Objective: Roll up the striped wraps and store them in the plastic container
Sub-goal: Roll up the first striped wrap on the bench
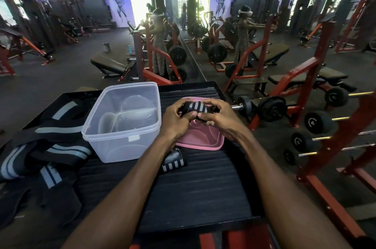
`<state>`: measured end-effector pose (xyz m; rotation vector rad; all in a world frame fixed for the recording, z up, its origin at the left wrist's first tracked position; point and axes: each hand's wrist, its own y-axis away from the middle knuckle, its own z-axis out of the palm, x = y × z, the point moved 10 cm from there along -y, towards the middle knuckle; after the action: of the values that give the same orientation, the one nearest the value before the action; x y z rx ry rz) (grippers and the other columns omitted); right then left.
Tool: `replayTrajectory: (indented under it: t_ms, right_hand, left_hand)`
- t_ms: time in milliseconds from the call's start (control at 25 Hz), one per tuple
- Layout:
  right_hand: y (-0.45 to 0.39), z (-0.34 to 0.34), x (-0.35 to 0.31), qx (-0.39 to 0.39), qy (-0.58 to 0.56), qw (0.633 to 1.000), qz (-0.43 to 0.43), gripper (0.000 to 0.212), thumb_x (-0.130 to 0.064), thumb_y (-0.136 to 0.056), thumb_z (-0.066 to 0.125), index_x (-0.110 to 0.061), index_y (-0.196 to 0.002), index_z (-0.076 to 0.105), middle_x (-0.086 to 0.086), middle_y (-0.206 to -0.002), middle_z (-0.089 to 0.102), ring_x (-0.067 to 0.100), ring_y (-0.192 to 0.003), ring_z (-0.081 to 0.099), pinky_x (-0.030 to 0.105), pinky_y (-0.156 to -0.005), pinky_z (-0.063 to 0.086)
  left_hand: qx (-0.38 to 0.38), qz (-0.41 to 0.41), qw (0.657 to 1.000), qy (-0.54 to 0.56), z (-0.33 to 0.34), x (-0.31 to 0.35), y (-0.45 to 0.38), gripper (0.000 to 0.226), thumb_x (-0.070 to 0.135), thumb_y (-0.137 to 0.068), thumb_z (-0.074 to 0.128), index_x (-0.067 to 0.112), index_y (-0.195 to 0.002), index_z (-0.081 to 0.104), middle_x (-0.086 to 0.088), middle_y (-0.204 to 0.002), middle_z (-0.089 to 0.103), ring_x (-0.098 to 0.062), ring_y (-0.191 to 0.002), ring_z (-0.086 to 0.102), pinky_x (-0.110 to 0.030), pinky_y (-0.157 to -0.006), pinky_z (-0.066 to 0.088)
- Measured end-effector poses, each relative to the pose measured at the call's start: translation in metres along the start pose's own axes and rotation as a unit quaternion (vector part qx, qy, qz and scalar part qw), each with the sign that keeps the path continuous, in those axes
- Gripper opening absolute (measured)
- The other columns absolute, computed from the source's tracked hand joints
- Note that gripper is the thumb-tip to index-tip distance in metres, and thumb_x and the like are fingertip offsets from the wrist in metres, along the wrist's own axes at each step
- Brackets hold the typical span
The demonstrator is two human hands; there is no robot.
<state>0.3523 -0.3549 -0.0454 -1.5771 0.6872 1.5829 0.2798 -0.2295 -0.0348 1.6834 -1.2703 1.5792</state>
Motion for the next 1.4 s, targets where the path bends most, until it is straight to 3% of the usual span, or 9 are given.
replayTrajectory:
  t_ms: [200, 440, 600, 680, 840, 960, 1080, 1200, 1400]
  right_hand:
    - [-0.001, -0.002, 0.000, -0.001, 0.081, 0.996, -0.029, 0.026, 0.012, -0.083, 0.070, 0.007, -0.108, 0.066, 0.016, -0.085, 0.070, 0.016, -0.063, 0.071, 0.024, -0.057, 0.058]
    - [0.002, 0.007, -0.001, -0.050, 0.061, 0.997, -0.002, 0.033, 0.003, -0.081, 0.076, -0.014, -0.108, 0.069, 0.009, -0.095, 0.073, 0.024, -0.082, 0.070, 0.031, -0.069, 0.056]
    - [0.004, 0.008, -0.012, -0.057, 0.181, 0.981, -0.040, 0.023, -0.011, -0.080, 0.082, -0.007, -0.101, 0.074, 0.000, -0.079, 0.070, 0.002, -0.065, 0.063, 0.017, -0.058, 0.048]
    - [0.006, 0.008, -0.013, -0.048, 0.189, 0.980, -0.041, 0.017, -0.007, -0.079, 0.081, -0.002, -0.094, 0.074, 0.001, -0.073, 0.069, 0.003, -0.061, 0.061, 0.017, -0.059, 0.047]
    - [0.005, 0.007, -0.002, 0.001, 0.043, 0.999, 0.022, 0.019, 0.000, -0.081, 0.078, 0.003, -0.096, 0.066, 0.021, -0.083, 0.071, 0.031, -0.068, 0.069, 0.038, -0.061, 0.058]
    - [-0.001, 0.005, -0.007, 0.048, 0.036, 0.998, 0.023, 0.024, 0.001, -0.082, 0.076, 0.011, -0.099, 0.063, 0.027, -0.087, 0.067, 0.034, -0.069, 0.066, 0.037, -0.057, 0.058]
    - [-0.003, 0.007, -0.015, 0.076, 0.066, 0.995, 0.014, 0.018, 0.005, -0.081, 0.074, 0.003, -0.097, 0.068, 0.025, -0.089, 0.068, 0.032, -0.072, 0.064, 0.037, -0.062, 0.055]
    - [-0.005, 0.020, -0.022, 0.084, 0.106, 0.991, 0.013, 0.024, 0.007, -0.079, 0.075, -0.006, -0.098, 0.070, 0.026, -0.097, 0.071, 0.031, -0.073, 0.066, 0.045, -0.070, 0.057]
    - [-0.016, 0.056, -0.059, 0.108, 0.207, 0.972, -0.025, 0.026, -0.009, -0.080, 0.080, -0.012, -0.101, 0.065, 0.007, -0.092, 0.069, 0.019, -0.071, 0.066, 0.027, -0.052, 0.051]
  left_hand:
    - [-0.011, -0.037, 0.999, -0.015, 0.005, -0.008, 0.005, 0.036, 0.011, -0.087, 0.070, 0.046, -0.098, 0.066, 0.002, -0.104, 0.073, -0.021, -0.101, 0.070, -0.047, -0.095, 0.056]
    - [0.012, 0.013, 0.994, -0.108, -0.008, 0.016, 0.009, 0.034, 0.009, -0.090, 0.068, 0.020, -0.122, 0.065, 0.003, -0.109, 0.070, -0.014, -0.103, 0.065, -0.024, -0.088, 0.051]
    - [-0.040, -0.021, 0.984, -0.170, -0.009, 0.022, 0.014, 0.044, 0.016, -0.091, 0.069, 0.019, -0.132, 0.057, -0.005, -0.120, 0.068, -0.021, -0.104, 0.066, -0.023, -0.085, 0.055]
    - [-0.050, -0.031, 0.977, -0.204, -0.016, 0.030, 0.019, 0.046, 0.021, -0.093, 0.066, 0.019, -0.136, 0.052, -0.008, -0.116, 0.071, -0.023, -0.095, 0.072, -0.036, -0.088, 0.058]
    - [-0.011, 0.011, 0.973, -0.230, -0.047, 0.064, 0.023, 0.019, 0.014, -0.098, 0.057, 0.012, -0.116, 0.062, -0.009, -0.096, 0.075, -0.006, -0.058, 0.069, -0.011, -0.055, 0.050]
    - [0.009, 0.048, 0.972, -0.230, -0.067, 0.083, 0.022, 0.014, 0.015, -0.099, 0.056, 0.011, -0.104, 0.068, -0.004, -0.083, 0.074, -0.006, -0.050, 0.067, -0.011, -0.048, 0.044]
    - [0.019, 0.068, 0.967, -0.245, -0.086, 0.090, 0.016, 0.015, 0.015, -0.098, 0.058, 0.010, -0.100, 0.072, -0.002, -0.091, 0.073, -0.010, -0.054, 0.067, -0.010, -0.052, 0.043]
    - [0.005, 0.075, 0.958, -0.278, -0.100, 0.087, 0.009, 0.015, 0.016, -0.097, 0.058, 0.013, -0.094, 0.072, -0.001, -0.093, 0.073, -0.010, -0.068, 0.065, -0.021, -0.071, 0.050]
    - [0.024, 0.064, 0.943, -0.327, -0.138, 0.062, -0.006, 0.018, 0.016, -0.096, 0.056, 0.012, -0.092, 0.073, -0.003, -0.096, 0.074, -0.017, -0.089, 0.064, -0.028, -0.078, 0.043]
